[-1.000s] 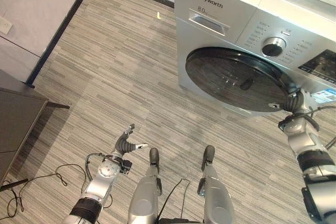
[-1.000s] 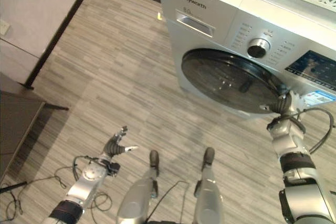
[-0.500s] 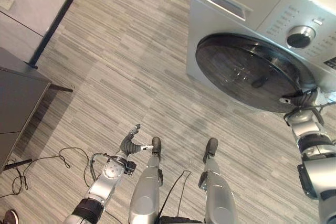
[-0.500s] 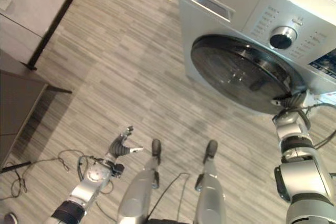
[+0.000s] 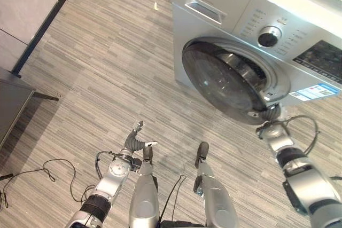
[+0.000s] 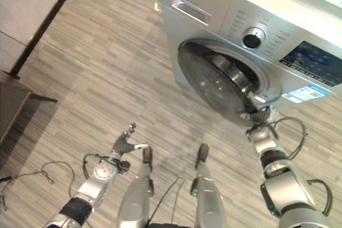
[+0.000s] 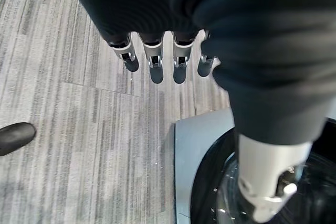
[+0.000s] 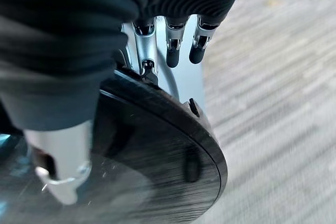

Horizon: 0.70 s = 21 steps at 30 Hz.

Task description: Grab the laundry basket,head to the washer,open it,put in the laundry and shut it.

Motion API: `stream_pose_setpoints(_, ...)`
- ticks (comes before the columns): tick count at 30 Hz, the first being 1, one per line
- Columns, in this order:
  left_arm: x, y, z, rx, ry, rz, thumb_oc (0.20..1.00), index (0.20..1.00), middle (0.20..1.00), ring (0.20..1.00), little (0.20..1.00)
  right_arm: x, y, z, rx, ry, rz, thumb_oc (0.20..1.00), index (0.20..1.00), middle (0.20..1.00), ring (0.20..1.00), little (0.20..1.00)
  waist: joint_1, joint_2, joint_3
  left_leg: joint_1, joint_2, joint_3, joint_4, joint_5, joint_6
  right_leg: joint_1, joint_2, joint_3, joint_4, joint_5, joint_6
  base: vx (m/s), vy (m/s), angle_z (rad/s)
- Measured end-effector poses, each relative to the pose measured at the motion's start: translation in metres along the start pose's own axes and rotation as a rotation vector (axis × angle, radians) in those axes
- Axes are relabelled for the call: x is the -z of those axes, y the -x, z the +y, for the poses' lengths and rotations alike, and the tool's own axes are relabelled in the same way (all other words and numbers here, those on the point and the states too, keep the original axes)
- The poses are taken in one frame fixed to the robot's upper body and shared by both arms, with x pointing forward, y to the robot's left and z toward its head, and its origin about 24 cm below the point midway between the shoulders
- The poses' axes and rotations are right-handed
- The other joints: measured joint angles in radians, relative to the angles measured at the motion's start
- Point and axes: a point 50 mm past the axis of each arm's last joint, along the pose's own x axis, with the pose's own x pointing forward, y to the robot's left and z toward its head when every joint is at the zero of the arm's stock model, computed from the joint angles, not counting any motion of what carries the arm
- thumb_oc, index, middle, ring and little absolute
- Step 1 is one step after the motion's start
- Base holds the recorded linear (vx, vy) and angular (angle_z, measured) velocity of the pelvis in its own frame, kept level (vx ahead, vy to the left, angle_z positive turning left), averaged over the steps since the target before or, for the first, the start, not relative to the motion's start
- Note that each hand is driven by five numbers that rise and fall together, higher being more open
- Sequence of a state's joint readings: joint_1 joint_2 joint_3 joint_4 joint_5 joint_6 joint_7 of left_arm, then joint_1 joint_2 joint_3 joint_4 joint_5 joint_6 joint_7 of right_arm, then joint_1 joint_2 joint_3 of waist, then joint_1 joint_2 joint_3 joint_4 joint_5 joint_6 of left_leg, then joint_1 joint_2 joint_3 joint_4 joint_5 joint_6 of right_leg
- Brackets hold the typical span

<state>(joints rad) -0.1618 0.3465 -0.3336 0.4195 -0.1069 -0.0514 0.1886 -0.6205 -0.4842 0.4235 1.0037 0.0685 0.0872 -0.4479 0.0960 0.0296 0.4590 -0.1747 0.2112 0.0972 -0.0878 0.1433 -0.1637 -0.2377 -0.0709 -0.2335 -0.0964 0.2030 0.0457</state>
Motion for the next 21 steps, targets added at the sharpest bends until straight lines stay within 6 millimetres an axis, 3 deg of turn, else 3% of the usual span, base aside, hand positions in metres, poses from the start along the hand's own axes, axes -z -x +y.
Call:
stream_pose_setpoints(1,0.001,0.001,0.000,-0.002,-0.007,0.005,1.000,1.000,1.000,1.000,1.000,0.007,0.011,0.021,-0.080,0.004,-0.004,1.000,1.000,1.000,1.000,1.000,-0.001,-0.007,-0.006,0.005,0.005,-0.004,-0.001,0.000,0.000,0.013,0.003,-0.003,0.000,0.000,0.000,0.07,-0.015,-0.03)
stream_pose_setpoints(3,0.002,0.000,-0.001,-0.001,-0.044,0.008,1.000,1.000,1.000,1.000,1.000,0.018,0.025,0.043,-0.165,-0.003,0.015,1.000,1.000,1.000,1.000,1.000,0.001,-0.007,-0.020,0.030,0.006,-0.005,-0.004,0.000,0.001,0.033,0.003,-0.013,0.007,0.000,-0.001,0.07,-0.021,0.07)
stream_pose_setpoints(5,0.006,0.003,0.000,-0.023,-0.093,0.015,1.000,1.000,1.000,1.000,1.000,0.041,0.053,0.079,-0.329,0.002,0.074,1.000,1.000,1.000,1.000,1.000,0.010,0.002,-0.086,0.040,0.007,-0.018,-0.005,-0.001,0.001,0.055,0.001,-0.025,0.000,-0.008,-0.003,0.09,-0.023,0.20)
stream_pose_setpoints(6,0.005,0.003,0.001,-0.028,-0.102,0.013,1.000,1.000,1.000,1.000,1.000,0.046,0.061,0.088,-0.368,-0.006,0.089,1.000,1.000,1.000,1.000,1.000,0.012,0.006,-0.093,0.049,0.007,-0.025,-0.007,-0.001,0.001,0.068,0.001,-0.030,0.000,-0.010,-0.004,0.13,-0.025,0.30)
stream_pose_setpoints(9,-0.012,0.007,0.018,-0.133,-0.128,-0.064,1.000,1.000,1.000,1.000,1.000,0.058,0.105,0.135,-0.587,-0.124,0.171,1.000,1.000,1.000,1.000,1.000,0.041,0.031,-0.147,0.088,0.009,-0.052,-0.008,-0.003,0.003,0.130,0.002,-0.063,0.000,-0.029,-0.001,0.09,-0.021,0.28)
stream_pose_setpoints(11,-0.026,0.007,0.029,-0.193,-0.174,-0.129,1.000,1.000,1.000,1.000,1.000,0.057,0.126,0.154,-0.673,-0.169,0.193,1.000,1.000,1.000,1.000,1.000,0.063,0.037,-0.189,0.090,0.009,-0.062,-0.005,-0.004,0.003,0.139,-0.001,-0.076,0.000,-0.034,0.001,0.09,-0.029,0.22)
stream_pose_setpoints(13,-0.042,0.010,0.049,-0.248,-0.319,-0.215,1.000,1.000,1.000,1.000,1.000,0.052,0.140,0.166,-0.733,-0.226,0.188,1.000,1.000,1.000,1.000,1.000,0.072,0.033,-0.194,0.108,0.007,-0.065,-0.005,-0.004,0.004,0.162,-0.004,-0.080,0.000,-0.036,0.003,0.10,-0.022,0.14)
stream_pose_setpoints(16,-0.082,0.012,0.070,-0.328,-0.408,-0.375,1.000,1.000,1.000,1.000,1.000,0.068,0.151,0.168,-0.771,-0.253,0.236,1.000,1.000,1.000,1.000,1.000,0.080,0.007,-0.217,0.120,0.003,-0.088,-0.008,-0.005,0.006,0.194,-0.007,-0.101,0.000,-0.047,0.010,0.04,0.002,0.20)
stream_pose_setpoints(19,-0.111,0.008,0.077,-0.370,-0.451,-0.480,1.000,1.000,1.000,1.000,1.000,0.093,0.164,0.168,-0.797,-0.219,0.316,1.000,1.000,1.000,1.000,1.000,0.077,-0.041,-0.250,0.120,-0.003,-0.089,-0.008,-0.006,0.007,0.194,-0.016,-0.108,0.000,-0.049,0.013,0.06,0.015,0.11)
stream_pose_setpoints(21,-0.123,0.003,0.071,-0.341,-0.459,-0.519,1.000,1.000,1.000,1.000,1.000,0.106,0.170,0.166,-0.803,-0.207,0.361,1.000,1.000,1.000,1.000,1.000,0.055,-0.061,-0.262,0.122,-0.009,-0.090,-0.008,-0.005,0.008,0.201,-0.025,-0.108,0.000,-0.050,0.016,0.05,0.030,0.08)
